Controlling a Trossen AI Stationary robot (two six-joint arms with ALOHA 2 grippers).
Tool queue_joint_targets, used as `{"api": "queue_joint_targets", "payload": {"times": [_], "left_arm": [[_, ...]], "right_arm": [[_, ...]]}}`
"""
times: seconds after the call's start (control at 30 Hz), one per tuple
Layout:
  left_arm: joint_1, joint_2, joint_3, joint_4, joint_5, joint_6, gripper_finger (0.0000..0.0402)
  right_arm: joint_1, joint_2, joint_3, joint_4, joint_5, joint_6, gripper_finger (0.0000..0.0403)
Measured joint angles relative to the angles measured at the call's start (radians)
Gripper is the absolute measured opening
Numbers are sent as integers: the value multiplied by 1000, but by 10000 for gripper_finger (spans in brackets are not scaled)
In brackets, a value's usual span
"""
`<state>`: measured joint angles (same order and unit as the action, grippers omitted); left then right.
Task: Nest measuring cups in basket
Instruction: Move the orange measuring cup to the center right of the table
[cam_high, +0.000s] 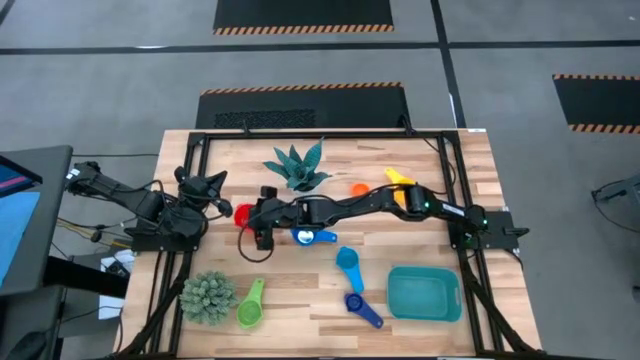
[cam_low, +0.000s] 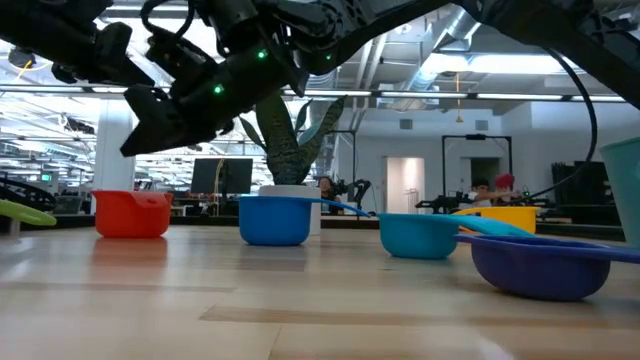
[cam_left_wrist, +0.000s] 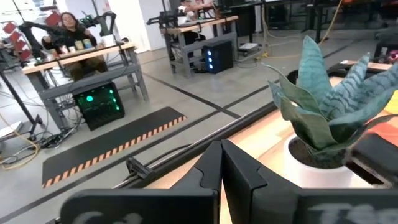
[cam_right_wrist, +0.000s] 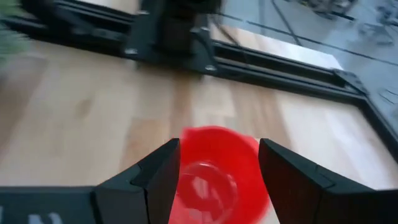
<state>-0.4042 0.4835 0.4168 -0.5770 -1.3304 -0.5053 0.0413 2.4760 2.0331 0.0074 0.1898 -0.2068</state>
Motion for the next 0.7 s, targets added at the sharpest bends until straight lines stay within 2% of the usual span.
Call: {"api": "queue_joint_targets", "payload": {"times": [0.13,0.23,0.5,0.7], "left_arm": [[0,0,0,0,5,1,0],[0,0,0,0,10,-3,0],[0,0,0,7,26,-5,0],[0,1,0,12,41,-3,0]], "right_arm": [[8,0,0,-16,-61,5,240],[18,1,0,-40,-59,20,240],[15,78,-2,56,-56,26,240],[16,80,1,59,-23,16,240]]}}
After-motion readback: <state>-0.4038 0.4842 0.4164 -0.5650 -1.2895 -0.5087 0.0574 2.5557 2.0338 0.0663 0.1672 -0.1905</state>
